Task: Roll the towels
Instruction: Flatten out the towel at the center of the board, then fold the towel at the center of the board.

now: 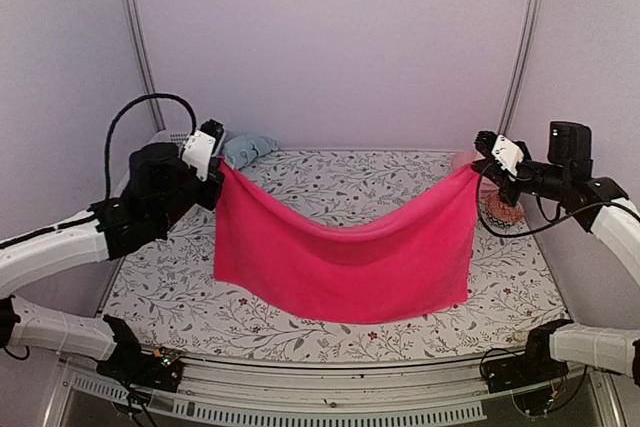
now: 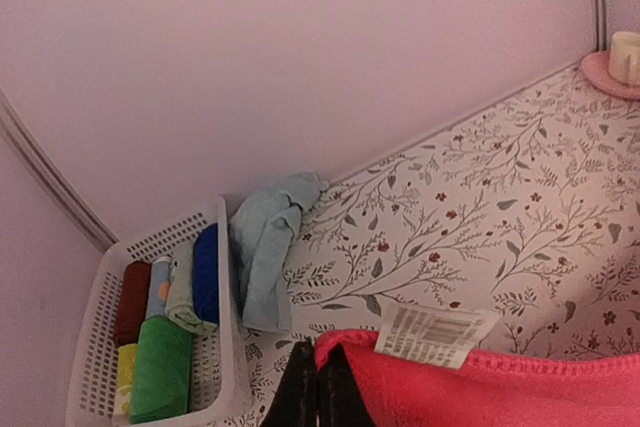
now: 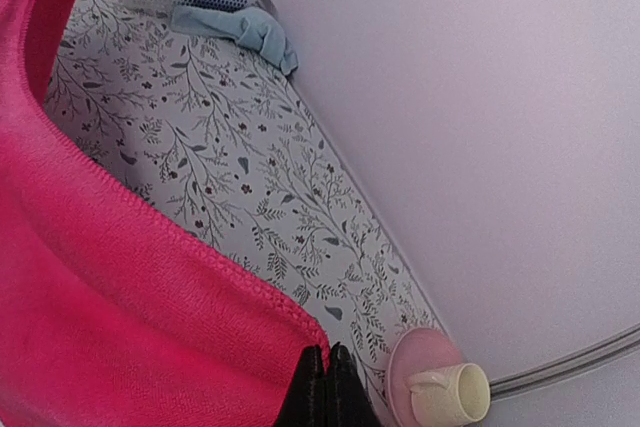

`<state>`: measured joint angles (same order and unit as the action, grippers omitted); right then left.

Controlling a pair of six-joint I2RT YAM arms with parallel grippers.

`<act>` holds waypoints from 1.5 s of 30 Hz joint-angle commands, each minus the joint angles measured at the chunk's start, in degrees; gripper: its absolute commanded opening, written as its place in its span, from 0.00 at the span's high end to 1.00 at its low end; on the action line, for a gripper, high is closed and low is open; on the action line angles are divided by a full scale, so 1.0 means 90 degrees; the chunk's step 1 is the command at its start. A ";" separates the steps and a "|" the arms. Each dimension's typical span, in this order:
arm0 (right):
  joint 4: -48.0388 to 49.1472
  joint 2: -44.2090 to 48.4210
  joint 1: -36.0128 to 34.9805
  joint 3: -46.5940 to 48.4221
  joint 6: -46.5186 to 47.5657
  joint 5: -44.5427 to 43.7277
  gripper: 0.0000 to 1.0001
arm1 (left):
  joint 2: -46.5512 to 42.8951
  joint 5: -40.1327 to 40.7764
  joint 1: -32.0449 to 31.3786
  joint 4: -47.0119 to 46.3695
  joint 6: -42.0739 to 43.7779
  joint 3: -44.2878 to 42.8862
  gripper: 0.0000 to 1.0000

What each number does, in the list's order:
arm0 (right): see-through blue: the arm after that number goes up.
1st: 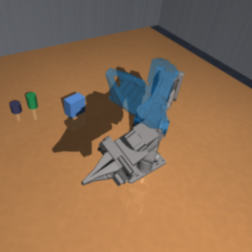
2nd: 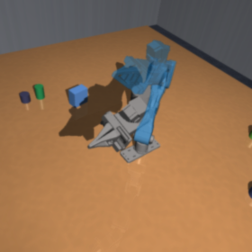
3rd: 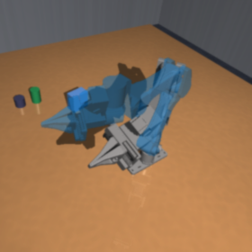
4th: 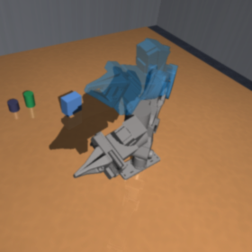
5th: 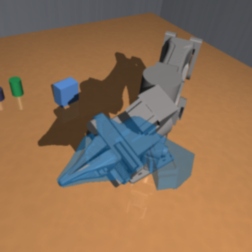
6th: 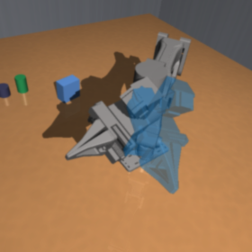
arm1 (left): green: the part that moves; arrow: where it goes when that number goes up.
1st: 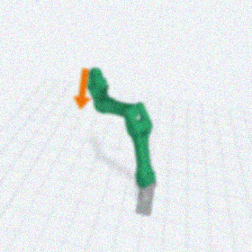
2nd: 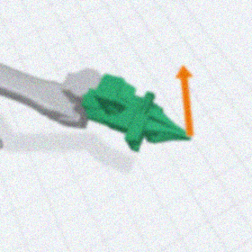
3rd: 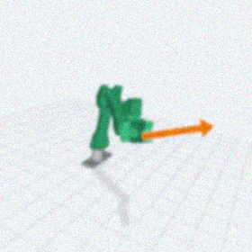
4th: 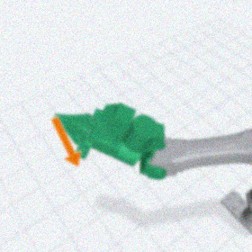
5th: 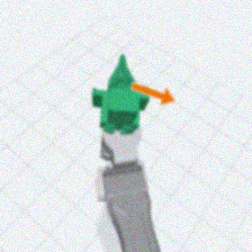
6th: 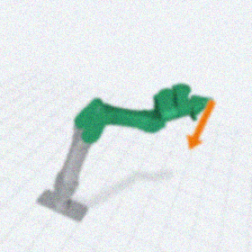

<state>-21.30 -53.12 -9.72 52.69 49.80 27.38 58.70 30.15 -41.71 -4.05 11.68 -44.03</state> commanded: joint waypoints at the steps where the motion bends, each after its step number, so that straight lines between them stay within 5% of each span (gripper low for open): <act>1: 0.0969 -0.1675 0.0139 -0.0250 -0.0275 -0.1260 0.98 | 0.1816 -0.0613 0.0859 0.0187 -0.0596 -0.0394 1.00; 8: 0.2083 -0.5113 0.0639 0.1214 -0.0433 -0.2089 0.98 | 0.5391 -0.0823 0.1584 0.0267 -0.0166 -0.2607 1.00; 15: 0.2596 -0.6439 0.0781 0.2264 -0.0310 -0.1873 0.98 | 0.7238 -0.0770 0.1828 -0.0055 0.0396 -0.4196 1.00; 27: 0.2777 -0.5939 0.0808 0.1427 0.0543 -0.1141 0.98 | 0.6634 -0.1577 0.2100 -0.1411 0.1308 -0.3132 1.00; 45: 0.2252 -0.3846 0.0884 -0.0355 0.1777 -0.0345 0.98 | 0.4956 -0.1858 0.1969 -0.1542 0.1425 -0.1635 1.00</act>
<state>2.04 -91.42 -2.17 52.71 61.52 21.91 107.81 14.04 -23.31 -17.17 24.03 -61.45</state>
